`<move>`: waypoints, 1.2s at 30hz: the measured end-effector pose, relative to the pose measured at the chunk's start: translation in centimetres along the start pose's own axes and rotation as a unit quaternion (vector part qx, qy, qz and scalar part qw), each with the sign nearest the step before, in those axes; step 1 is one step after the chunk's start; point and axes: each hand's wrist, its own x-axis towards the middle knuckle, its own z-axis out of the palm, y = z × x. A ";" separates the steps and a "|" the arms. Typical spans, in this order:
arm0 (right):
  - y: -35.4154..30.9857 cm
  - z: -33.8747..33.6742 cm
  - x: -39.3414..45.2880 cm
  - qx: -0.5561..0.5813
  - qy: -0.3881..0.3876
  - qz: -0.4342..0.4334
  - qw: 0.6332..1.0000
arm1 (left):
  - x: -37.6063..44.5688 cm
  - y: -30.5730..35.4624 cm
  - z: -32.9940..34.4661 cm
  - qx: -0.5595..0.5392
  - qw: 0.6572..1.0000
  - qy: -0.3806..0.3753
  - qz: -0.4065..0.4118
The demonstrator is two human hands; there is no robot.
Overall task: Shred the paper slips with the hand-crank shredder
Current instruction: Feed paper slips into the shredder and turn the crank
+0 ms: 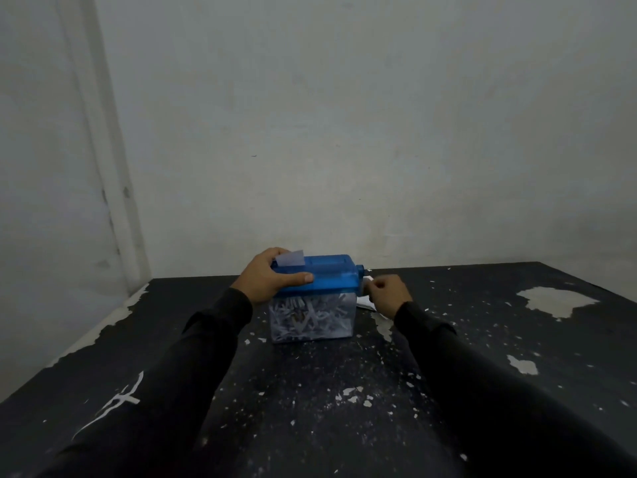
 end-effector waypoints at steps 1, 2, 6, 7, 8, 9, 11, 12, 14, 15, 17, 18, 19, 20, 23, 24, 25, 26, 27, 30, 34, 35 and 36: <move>0.5 -0.1 -1.0 -0.011 -0.004 -0.008 1.000 | 0.1 0.0 0.0 0.006 1.000 0.000 0.001; 0.8 -0.2 -2.0 -0.009 -0.003 -0.023 1.000 | 0.0 0.0 0.0 0.015 1.000 -0.001 0.000; -0.4 -1.1 -5.2 0.102 0.068 -0.103 0.987 | 0.2 0.2 -0.2 0.023 1.000 -0.013 -0.004; -1.1 -1.3 -5.4 0.136 0.076 -0.119 0.981 | 0.2 0.2 -0.3 0.019 1.000 -0.015 -0.005; -1.9 -1.6 -5.4 0.164 0.071 -0.129 0.975 | 0.1 0.3 -0.2 0.018 1.000 -0.017 -0.005; -2.6 -1.8 -5.2 0.187 0.060 -0.130 0.972 | 0.1 0.3 -0.3 0.021 1.000 -0.017 -0.005; -3.9 -2.5 -4.3 0.209 0.037 -0.128 0.969 | 0.1 0.3 -0.4 0.018 1.000 -0.016 -0.006; -4.6 -3.0 -3.7 0.204 0.031 -0.128 0.970 | 0.1 0.3 -0.3 0.012 1.000 -0.014 -0.006; -5.7 -3.6 -2.3 0.165 0.037 -0.133 0.977 | 0.0 0.2 -0.3 0.004 1.000 -0.007 -0.006; -6.0 -3.8 -1.4 0.150 0.049 -0.130 0.979 | 0.0 0.2 -0.3 0.003 1.000 -0.006 -0.006; -6.4 -3.9 0.6 0.167 0.062 -0.102 0.979 | 0.1 0.2 -0.2 0.000 1.000 -0.006 -0.003; -6.5 -3.8 1.4 0.181 0.061 -0.089 0.977 | 0.1 0.2 -0.2 -0.002 1.000 -0.005 -0.003; -6.5 -3.5 2.2 0.182 0.060 -0.082 0.978 | 0.0 0.3 -0.2 -0.005 1.000 -0.004 -0.003; -6.3 -3.1 2.9 0.167 0.063 -0.077 0.981 | 0.0 0.2 -0.2 -0.006 1.000 -0.003 -0.003; -5.3 -1.5 3.9 0.114 0.090 -0.054 0.988 | 0.0 0.2 -0.1 -0.012 1.000 -0.005 -0.001; -4.9 -1.2 3.7 0.091 0.090 -0.042 0.991 | 0.0 0.2 -0.1 -0.016 1.000 -0.005 0.001; -4.4 -0.9 3.5 0.061 0.081 -0.029 0.994 | 0.0 0.2 -0.1 -0.019 1.000 -0.004 0.001; -3.8 -0.7 3.0 0.036 0.066 -0.017 0.997 | 0.0 0.1 -0.1 -0.019 1.000 -0.002 0.000; -3.0 -0.5 2.6 0.019 0.048 -0.006 0.999 | 0.0 0.1 -0.2 -0.020 1.000 -0.002 0.000; -0.2 -0.3 1.2 0.000 0.012 0.006 1.000 | 0.0 0.0 -0.2 -0.021 1.000 -0.003 0.004; 2.0 -0.5 -0.6 0.040 0.012 -0.013 0.999 | -0.1 0.0 -0.1 -0.023 1.000 -0.005 0.001; 2.2 -0.7 -0.8 0.042 0.032 -0.019 0.998 | -0.1 0.1 -0.1 -0.024 1.000 -0.006 0.001; 2.3 -0.9 -0.9 0.036 0.062 -0.024 0.997 | -0.1 0.2 -0.1 -0.025 1.000 -0.009 -0.002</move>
